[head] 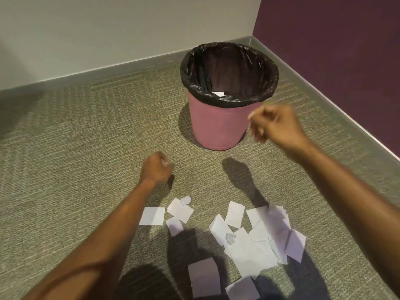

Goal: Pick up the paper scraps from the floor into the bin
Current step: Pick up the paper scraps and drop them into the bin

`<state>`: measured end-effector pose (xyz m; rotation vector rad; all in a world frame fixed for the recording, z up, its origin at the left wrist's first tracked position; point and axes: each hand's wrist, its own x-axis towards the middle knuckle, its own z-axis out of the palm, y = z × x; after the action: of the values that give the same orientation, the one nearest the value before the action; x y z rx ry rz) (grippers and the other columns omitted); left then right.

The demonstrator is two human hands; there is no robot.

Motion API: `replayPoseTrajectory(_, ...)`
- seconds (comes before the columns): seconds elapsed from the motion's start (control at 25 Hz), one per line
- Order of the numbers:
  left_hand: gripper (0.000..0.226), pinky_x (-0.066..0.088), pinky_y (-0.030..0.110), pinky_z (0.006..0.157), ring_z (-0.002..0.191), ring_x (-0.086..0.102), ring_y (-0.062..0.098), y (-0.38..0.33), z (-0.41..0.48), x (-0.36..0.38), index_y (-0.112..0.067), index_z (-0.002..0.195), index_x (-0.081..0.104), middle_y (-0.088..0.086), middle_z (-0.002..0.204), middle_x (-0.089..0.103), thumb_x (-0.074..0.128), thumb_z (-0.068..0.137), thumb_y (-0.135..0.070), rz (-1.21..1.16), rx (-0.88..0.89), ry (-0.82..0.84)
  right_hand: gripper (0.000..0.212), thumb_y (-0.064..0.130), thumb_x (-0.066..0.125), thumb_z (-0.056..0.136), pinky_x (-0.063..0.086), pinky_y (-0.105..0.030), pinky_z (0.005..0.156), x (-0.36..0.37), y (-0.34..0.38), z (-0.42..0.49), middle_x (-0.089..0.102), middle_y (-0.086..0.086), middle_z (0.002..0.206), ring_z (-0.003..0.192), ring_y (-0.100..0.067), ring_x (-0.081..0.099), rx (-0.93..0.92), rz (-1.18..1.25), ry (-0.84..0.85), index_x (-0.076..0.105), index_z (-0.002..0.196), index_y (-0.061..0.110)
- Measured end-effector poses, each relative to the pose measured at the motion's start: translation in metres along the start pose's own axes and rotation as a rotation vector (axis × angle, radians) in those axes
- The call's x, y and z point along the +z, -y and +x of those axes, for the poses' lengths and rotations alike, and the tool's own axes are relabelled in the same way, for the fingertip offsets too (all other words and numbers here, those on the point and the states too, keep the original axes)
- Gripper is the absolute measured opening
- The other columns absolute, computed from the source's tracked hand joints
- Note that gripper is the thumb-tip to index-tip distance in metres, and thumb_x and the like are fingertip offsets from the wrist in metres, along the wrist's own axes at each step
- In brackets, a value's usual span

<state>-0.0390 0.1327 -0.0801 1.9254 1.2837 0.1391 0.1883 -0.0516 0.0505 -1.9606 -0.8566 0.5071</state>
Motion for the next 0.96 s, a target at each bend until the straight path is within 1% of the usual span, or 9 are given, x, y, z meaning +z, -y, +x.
replayPoseTrajectory(0.12, 0.08, 0.048, 0.053, 0.095, 0.114, 0.052, 0.035, 0.058, -0.029, 0.038, -0.021, 0.138, 0.038, 0.019, 0.129, 0.05, 0.068, 0.075, -0.058, 0.462, 0.018, 0.295, 0.004, 0.011, 0.065, 0.09, 0.058, -0.034, 0.077, 0.044, -0.063, -0.046, 0.068, -0.004, 0.093, 0.088, -0.018, 0.066, 0.118, -0.227, 0.377, 0.067, 0.092, 0.009)
replayPoseTrajectory(0.24, 0.117, 0.028, 0.061, 0.108, 0.143, 0.014, 0.042, 0.077, -0.056, 0.068, -0.028, 0.153, 0.006, 0.021, 0.156, 0.01, 0.068, 0.064, -0.072, 0.682, 0.113, 0.462, 0.052, 0.036, 0.074, 0.083, 0.046, -0.044, 0.099, 0.083, -0.123, -0.082, 0.054, -0.007, 0.127, 0.122, -0.03, 0.053, 0.14, -0.553, 0.606, 0.057, 0.128, 0.015)
replayPoseTrajectory(0.28, 0.121, 0.031, 0.062, 0.105, 0.143, 0.018, 0.043, 0.078, -0.063, 0.074, -0.028, 0.153, 0.009, 0.022, 0.157, 0.011, 0.065, 0.059, -0.079, 0.744, 0.183, 0.444, 0.069, 0.046, 0.074, 0.08, 0.04, -0.045, 0.104, 0.093, -0.136, -0.092, 0.045, -0.01, 0.139, 0.13, -0.034, 0.044, 0.14, -0.674, 0.649, 0.047, 0.138, 0.02)
replayPoseTrajectory(0.36, 0.12, 0.054, 0.058, 0.078, 0.122, 0.054, 0.042, 0.082, -0.068, 0.084, -0.028, 0.142, 0.041, 0.023, 0.141, 0.047, 0.054, 0.043, -0.095, 0.901, 0.186, 0.426, 0.093, 0.062, 0.07, 0.074, 0.032, -0.052, 0.109, 0.111, -0.153, -0.108, 0.024, -0.016, 0.154, 0.141, -0.038, 0.026, 0.082, -0.873, 0.703, 0.028, 0.148, 0.026)
replayPoseTrajectory(0.4, 0.111, 0.058, 0.05, 0.063, 0.107, 0.064, 0.039, 0.09, -0.067, 0.093, -0.029, 0.133, 0.052, 0.021, 0.128, 0.06, 0.056, 0.042, -0.093, 0.919, 0.187, 0.364, 0.1, 0.065, 0.069, 0.073, 0.028, -0.056, 0.111, 0.119, -0.16, -0.116, 0.013, -0.018, 0.158, 0.144, -0.042, 0.017, 0.059, -0.929, 0.723, 0.02, 0.15, 0.026)
replayPoseTrajectory(0.52, 0.093, 0.058, 0.044, 0.063, 0.103, 0.064, 0.04, 0.098, -0.069, 0.105, -0.03, 0.128, 0.055, 0.02, 0.124, 0.062, 0.082, 0.045, -0.061, 0.904, 0.257, 0.381, 0.101, 0.054, 0.07, 0.079, 0.024, -0.063, 0.111, 0.143, -0.16, -0.137, -0.002, -0.021, 0.161, 0.146, -0.049, 0.002, 0.009, -1.024, 0.732, 0.008, 0.152, 0.025)
replayPoseTrajectory(0.6, 0.087, 0.059, 0.041, 0.063, 0.096, 0.066, 0.035, 0.091, -0.076, 0.1, -0.033, 0.119, 0.06, 0.012, 0.119, 0.064, 0.083, 0.039, -0.055, 0.869, 0.335, 0.354, 0.091, 0.038, 0.071, 0.084, 0.033, -0.062, 0.107, 0.156, -0.155, -0.151, 0.004, -0.022, 0.159, 0.144, -0.051, 0.009, -0.041, -1.058, 0.713, 0.01, 0.15, 0.023)
replayPoseTrajectory(0.76, 0.053, 0.051, 0.033, 0.051, 0.079, 0.06, 0.03, 0.086, -0.086, 0.095, -0.022, 0.099, 0.063, 0.011, 0.102, 0.063, 0.077, 0.048, -0.026, 0.811, 0.546, 0.236, 0.075, 0.006, 0.065, 0.084, 0.048, -0.054, 0.093, 0.163, -0.147, -0.169, 0.023, -0.02, 0.152, 0.135, -0.044, 0.028, -0.145, -1.0, 0.666, 0.024, 0.145, 0.018)
replayPoseTrajectory(0.96, 0.045, 0.047, 0.031, 0.047, 0.085, 0.057, 0.025, 0.09, -0.084, 0.097, -0.019, 0.094, 0.063, 0.007, 0.101, 0.058, 0.082, 0.055, -0.005, 0.695, 0.585, 0.207, 0.07, -0.012, 0.058, 0.075, 0.051, -0.049, 0.086, 0.156, -0.143, -0.169, 0.036, -0.015, 0.139, 0.123, -0.036, 0.039, -0.189, -0.929, 0.624, 0.038, 0.136, 0.015)
